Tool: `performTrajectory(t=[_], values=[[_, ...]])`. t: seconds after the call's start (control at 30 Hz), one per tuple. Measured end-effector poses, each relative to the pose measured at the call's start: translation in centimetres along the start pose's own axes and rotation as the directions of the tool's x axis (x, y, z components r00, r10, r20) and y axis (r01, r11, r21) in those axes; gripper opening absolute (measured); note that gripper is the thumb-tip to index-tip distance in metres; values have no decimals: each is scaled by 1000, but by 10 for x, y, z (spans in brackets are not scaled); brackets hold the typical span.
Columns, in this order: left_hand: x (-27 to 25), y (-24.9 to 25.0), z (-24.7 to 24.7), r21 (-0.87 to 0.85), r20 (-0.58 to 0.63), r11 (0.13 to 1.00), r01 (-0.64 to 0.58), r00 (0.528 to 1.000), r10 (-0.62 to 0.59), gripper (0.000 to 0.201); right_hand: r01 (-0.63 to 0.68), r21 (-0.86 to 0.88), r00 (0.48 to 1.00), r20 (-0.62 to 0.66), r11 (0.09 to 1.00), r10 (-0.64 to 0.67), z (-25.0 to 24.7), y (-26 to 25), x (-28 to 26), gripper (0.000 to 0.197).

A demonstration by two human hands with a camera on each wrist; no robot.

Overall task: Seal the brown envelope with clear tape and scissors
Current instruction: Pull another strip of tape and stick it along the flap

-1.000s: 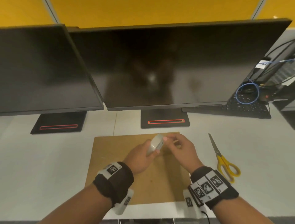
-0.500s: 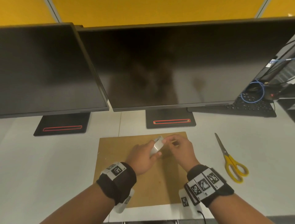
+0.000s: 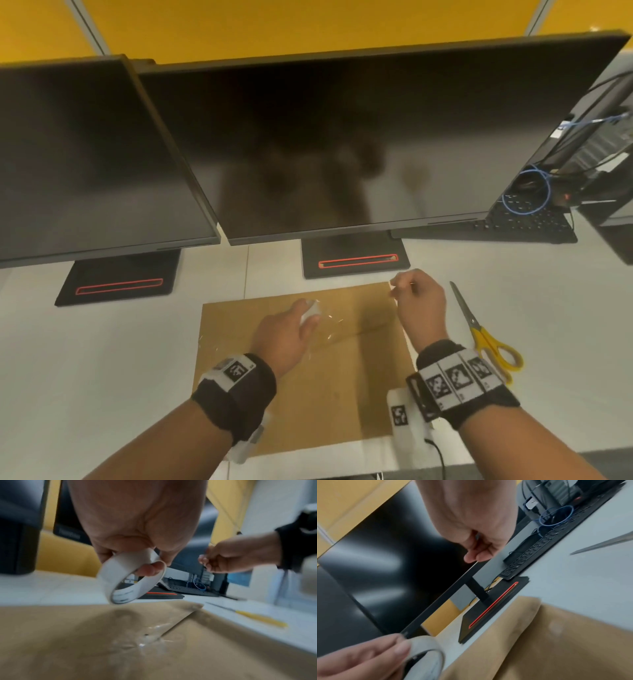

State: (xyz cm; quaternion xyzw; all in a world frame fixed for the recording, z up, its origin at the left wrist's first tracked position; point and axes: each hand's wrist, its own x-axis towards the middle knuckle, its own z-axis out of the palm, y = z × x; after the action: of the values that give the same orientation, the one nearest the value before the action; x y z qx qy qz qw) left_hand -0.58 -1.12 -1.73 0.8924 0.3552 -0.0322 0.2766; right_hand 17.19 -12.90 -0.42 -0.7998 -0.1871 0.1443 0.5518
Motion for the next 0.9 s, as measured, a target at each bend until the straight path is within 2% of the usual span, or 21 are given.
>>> performTrajectory(t=[0.1,0.2,0.27,0.3,0.4,0.53,0.63,0.73,0.9], values=[[-5,8,-1,-21,-37,990,-137,990,136,41,-68,-55,965,250,996,80,-5,2,5,16],[-3,21,-1,-36,-82,982,-188,979,184,41,-129,-105,861,481,986,164,4,15,-4,35],[0,24,2,-42,-95,979,-201,976,196,43,-115,-118,803,574,986,162,9,22,-9,37],[0,25,4,-45,-93,978,-203,976,198,47,-89,-116,791,595,989,141,10,24,-11,34],[-1,24,13,-37,-83,979,-199,977,196,55,-73,-70,810,578,995,100,9,22,-14,22],[-1,25,17,-43,-95,981,-191,978,187,50,-70,-41,855,512,997,81,6,21,-12,11],[-2,34,14,-12,-110,982,-189,976,187,42,114,-146,901,432,983,-41,5,21,-13,15],[-4,48,9,22,-130,983,-183,974,184,35,324,-227,889,406,918,-213,3,17,-20,17],[-1,66,7,55,-112,985,-161,980,166,29,415,-310,881,373,856,-292,-3,22,-25,14]])
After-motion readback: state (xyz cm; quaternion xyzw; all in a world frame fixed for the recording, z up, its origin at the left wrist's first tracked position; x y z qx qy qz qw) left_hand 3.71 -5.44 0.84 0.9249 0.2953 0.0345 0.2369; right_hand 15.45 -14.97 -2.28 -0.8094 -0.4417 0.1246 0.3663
